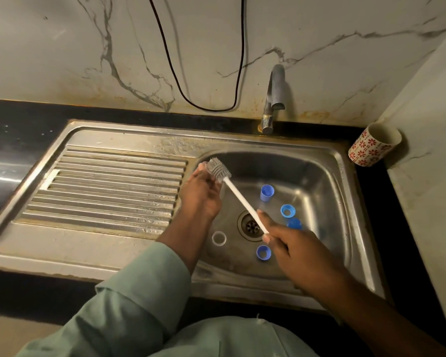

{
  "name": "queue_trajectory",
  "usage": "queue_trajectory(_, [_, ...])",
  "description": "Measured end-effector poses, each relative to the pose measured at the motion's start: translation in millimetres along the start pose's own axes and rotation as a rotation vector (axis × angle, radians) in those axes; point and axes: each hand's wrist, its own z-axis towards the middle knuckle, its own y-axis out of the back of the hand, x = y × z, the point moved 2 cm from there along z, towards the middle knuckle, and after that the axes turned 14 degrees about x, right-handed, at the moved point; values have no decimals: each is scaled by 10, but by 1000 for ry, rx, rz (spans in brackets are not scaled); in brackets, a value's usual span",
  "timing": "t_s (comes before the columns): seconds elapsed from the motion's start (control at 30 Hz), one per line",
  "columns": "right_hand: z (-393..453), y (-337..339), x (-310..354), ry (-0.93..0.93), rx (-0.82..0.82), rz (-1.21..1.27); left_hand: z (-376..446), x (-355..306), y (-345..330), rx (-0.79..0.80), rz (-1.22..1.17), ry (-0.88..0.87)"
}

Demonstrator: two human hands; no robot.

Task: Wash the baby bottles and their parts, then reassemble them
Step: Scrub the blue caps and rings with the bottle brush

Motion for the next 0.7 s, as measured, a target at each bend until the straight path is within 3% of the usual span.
queue_trajectory(0.13, [88, 41, 44, -19, -56, 42, -130, 110, -90, 57, 70, 41])
queue_trajectory(0.27, [-32, 10, 49, -15, -14, -7, -59, -19, -95, 4, -16, -48])
queue_trajectory(0.37, [52, 57, 92, -42, -19, 16, -161, 47, -165, 51, 60, -26])
queue_trajectory(0.7, [77, -42, 69, -22, -20, 39, -110, -53, -120, -8, -16, -44])
